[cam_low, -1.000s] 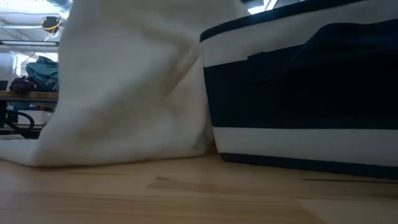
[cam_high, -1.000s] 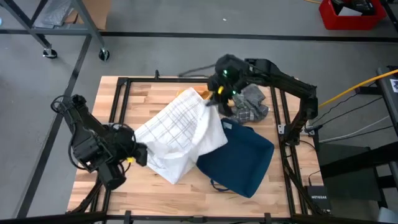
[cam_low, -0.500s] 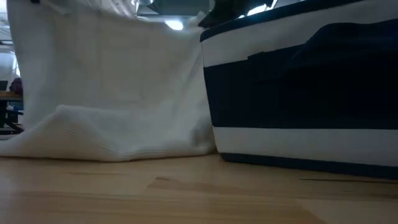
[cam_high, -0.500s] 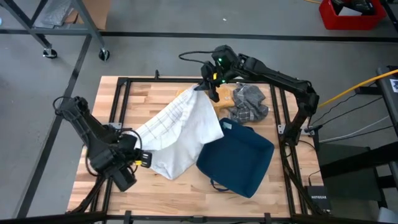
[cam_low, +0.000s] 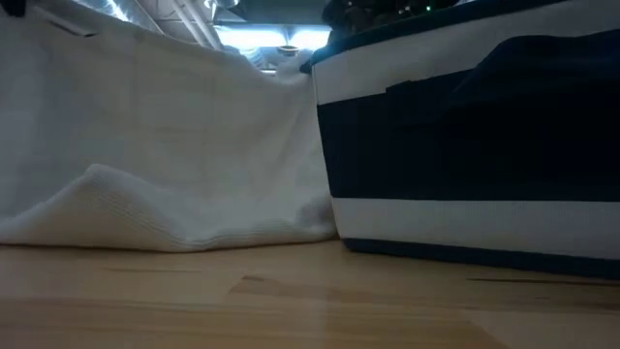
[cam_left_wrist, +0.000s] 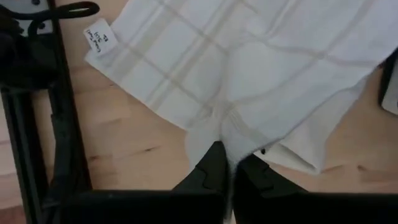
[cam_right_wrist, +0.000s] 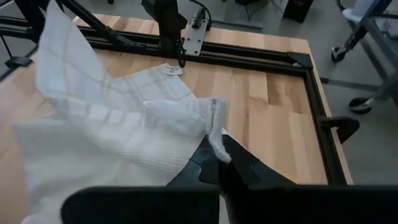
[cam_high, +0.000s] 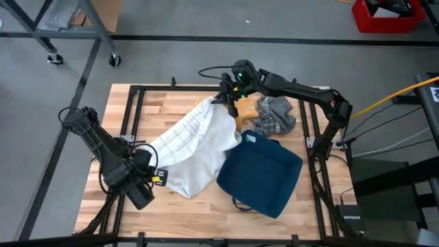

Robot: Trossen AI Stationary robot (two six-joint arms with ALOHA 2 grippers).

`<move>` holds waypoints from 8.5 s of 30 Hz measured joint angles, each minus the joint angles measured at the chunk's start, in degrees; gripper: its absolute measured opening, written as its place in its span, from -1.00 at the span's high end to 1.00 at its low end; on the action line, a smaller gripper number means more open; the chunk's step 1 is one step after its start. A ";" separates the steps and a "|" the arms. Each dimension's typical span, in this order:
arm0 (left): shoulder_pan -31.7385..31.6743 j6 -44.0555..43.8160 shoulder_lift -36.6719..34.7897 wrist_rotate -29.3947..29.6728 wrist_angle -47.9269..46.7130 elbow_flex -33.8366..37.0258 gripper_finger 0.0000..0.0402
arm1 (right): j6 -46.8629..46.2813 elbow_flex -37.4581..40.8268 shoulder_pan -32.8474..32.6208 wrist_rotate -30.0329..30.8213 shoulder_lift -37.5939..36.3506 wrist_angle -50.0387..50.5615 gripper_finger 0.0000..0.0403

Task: Fold towel
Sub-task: Fold the white towel

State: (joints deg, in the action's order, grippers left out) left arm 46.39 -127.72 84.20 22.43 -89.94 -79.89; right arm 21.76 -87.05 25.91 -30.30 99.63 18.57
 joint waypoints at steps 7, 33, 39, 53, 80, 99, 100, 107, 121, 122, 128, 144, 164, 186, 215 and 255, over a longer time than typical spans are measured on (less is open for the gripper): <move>-1.11 -0.80 -0.04 0.18 -0.13 6.07 1.00 | -0.32 1.73 0.02 -0.86 1.42 -7.36 1.00; -6.85 13.35 -12.96 16.57 -0.06 8.56 1.00 | -9.61 1.41 1.55 -0.85 6.46 -32.33 1.00; -8.83 21.65 -21.11 16.61 -0.12 8.56 1.00 | -11.99 -4.18 1.88 -2.41 9.69 -31.64 1.00; -11.89 30.45 -34.56 11.64 -0.13 12.71 1.00 | -12.61 -27.96 4.35 -5.37 25.08 -21.77 1.00; -37.17 51.85 -61.38 4.78 -0.06 13.96 1.00 | -21.23 -45.47 7.67 -2.48 36.62 -20.02 1.00; -54.98 56.21 -63.23 -6.23 -0.07 21.12 1.00 | -31.79 -45.42 9.82 -2.69 43.75 -16.97 1.00; -55.45 56.21 -63.20 -7.49 -0.09 22.04 1.00 | -32.52 -45.42 9.84 -3.21 43.63 -17.03 1.00; -56.72 55.76 -61.56 -14.43 -0.08 25.61 1.00 | -39.83 -45.42 10.55 -11.18 43.12 -11.12 1.00; -55.84 61.51 -47.39 -23.68 4.17 25.63 1.00 | -39.24 -45.42 10.37 -27.68 42.52 12.28 1.00; -55.22 62.08 -46.29 -24.09 5.12 25.63 1.00 | -37.56 -45.42 10.09 -27.78 42.06 14.69 1.00; -48.75 61.19 -41.36 -25.68 9.30 25.63 1.00 | -21.61 -45.44 9.46 -24.06 37.64 33.71 1.00; -28.94 48.21 -29.11 -26.40 17.14 25.63 1.00 | -5.25 -45.42 3.07 -3.22 37.13 57.70 1.00; -19.74 50.33 -15.17 -26.29 21.86 25.63 1.00 | -1.79 -45.42 -3.82 18.40 37.11 66.89 0.89; -19.71 50.19 -9.55 -26.53 29.19 25.63 0.37 | -15.54 -45.09 -3.82 19.29 37.03 71.45 0.03; -19.91 54.61 -23.89 -7.50 29.00 25.58 0.74 | -12.53 -45.11 -2.64 13.02 20.45 71.49 0.02; -20.83 58.85 -21.94 1.07 28.08 47.52 0.73 | -58.12 -44.41 -32.70 38.83 27.93 64.65 0.02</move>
State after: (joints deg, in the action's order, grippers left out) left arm 25.56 -68.87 62.26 23.51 -61.86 -32.37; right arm -36.36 -131.46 -6.79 8.54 127.57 83.22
